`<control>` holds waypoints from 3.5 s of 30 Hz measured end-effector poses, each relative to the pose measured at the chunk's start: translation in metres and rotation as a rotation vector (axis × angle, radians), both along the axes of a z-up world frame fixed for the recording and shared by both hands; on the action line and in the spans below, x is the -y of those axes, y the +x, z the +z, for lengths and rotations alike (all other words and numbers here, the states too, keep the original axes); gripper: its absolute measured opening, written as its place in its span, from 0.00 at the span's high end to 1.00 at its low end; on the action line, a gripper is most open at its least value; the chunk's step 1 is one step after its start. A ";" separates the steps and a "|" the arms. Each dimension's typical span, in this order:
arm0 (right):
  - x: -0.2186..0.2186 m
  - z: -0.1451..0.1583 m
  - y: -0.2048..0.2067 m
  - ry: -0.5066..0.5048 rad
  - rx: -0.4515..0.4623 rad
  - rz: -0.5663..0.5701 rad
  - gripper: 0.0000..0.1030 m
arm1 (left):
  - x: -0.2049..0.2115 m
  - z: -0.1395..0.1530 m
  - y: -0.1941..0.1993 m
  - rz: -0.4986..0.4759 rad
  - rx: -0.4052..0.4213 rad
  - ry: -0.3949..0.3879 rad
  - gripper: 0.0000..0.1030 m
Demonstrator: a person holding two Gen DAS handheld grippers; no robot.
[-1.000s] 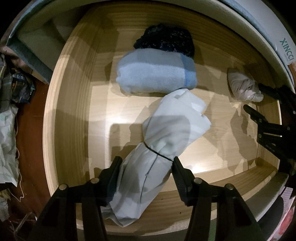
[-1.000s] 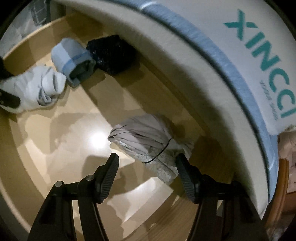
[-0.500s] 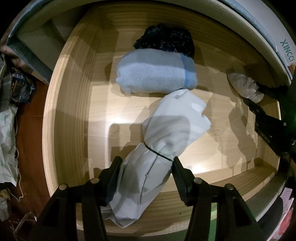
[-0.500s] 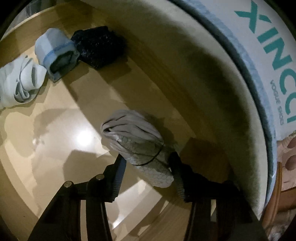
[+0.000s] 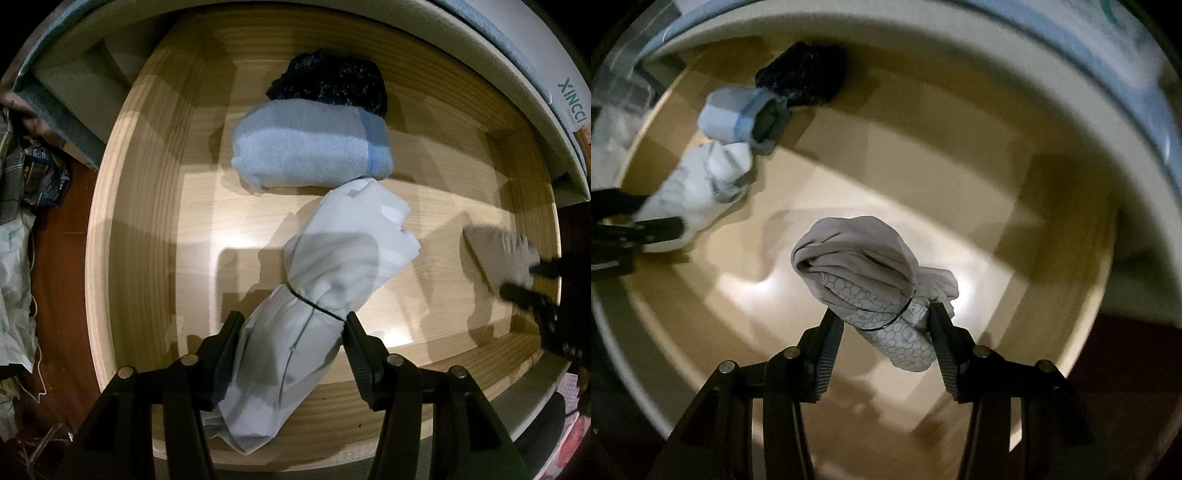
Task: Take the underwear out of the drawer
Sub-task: 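Move the right tool into the drawer and grasp the grey hexagon-patterned rolled garment, then lift the white banded garment with the left tool toward the box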
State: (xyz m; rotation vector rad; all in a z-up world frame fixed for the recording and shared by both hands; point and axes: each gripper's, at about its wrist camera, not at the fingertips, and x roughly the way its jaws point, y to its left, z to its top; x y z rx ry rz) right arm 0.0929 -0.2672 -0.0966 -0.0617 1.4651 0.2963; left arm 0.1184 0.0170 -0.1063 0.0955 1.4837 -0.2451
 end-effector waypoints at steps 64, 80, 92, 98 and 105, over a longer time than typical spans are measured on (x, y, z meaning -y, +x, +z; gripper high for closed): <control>-0.058 -0.026 -0.009 0.044 -0.096 -0.254 0.57 | 0.029 -0.005 -0.014 -0.058 -0.046 0.078 0.57; -0.068 -0.023 -0.028 0.026 -0.050 -0.311 0.57 | 0.016 0.054 -0.037 -0.067 0.188 -0.013 0.63; -0.074 -0.016 -0.032 -0.005 -0.042 -0.339 0.57 | 0.013 0.120 -0.053 -0.099 0.422 -0.056 0.63; -0.070 -0.007 -0.030 -0.012 -0.043 -0.332 0.57 | 0.010 0.158 -0.059 -0.109 0.532 -0.087 0.63; -0.054 -0.004 -0.028 0.006 -0.040 -0.353 0.57 | 0.013 0.217 -0.055 -0.107 0.671 -0.112 0.63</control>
